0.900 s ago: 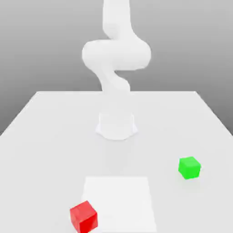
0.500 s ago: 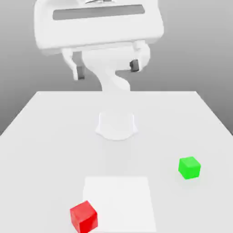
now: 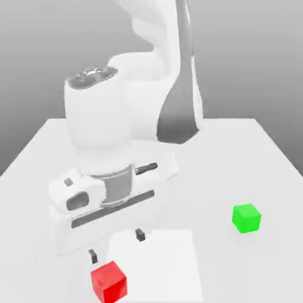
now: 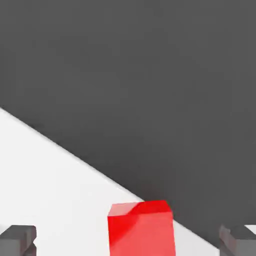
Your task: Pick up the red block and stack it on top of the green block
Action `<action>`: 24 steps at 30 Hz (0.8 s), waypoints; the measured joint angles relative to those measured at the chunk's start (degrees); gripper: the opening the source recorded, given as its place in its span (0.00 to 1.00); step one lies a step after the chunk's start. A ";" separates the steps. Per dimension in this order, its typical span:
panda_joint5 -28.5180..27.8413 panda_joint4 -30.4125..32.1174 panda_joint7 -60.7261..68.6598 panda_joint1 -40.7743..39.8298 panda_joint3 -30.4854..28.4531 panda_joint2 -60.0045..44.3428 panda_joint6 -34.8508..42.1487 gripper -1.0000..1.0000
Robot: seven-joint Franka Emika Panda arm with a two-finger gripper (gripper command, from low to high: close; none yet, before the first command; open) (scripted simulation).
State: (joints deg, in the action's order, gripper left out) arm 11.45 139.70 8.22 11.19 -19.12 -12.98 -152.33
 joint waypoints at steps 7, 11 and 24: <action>5.37 -1.49 5.24 -4.11 5.01 -10.58 -8.10 0.00; 5.35 -1.49 5.22 -4.12 5.01 -10.58 -7.95 0.00; -1.06 5.30 16.74 2.04 8.85 3.29 0.05 0.00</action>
State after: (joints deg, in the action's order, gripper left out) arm 10.39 145.00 24.96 13.23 -10.26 -9.69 -152.29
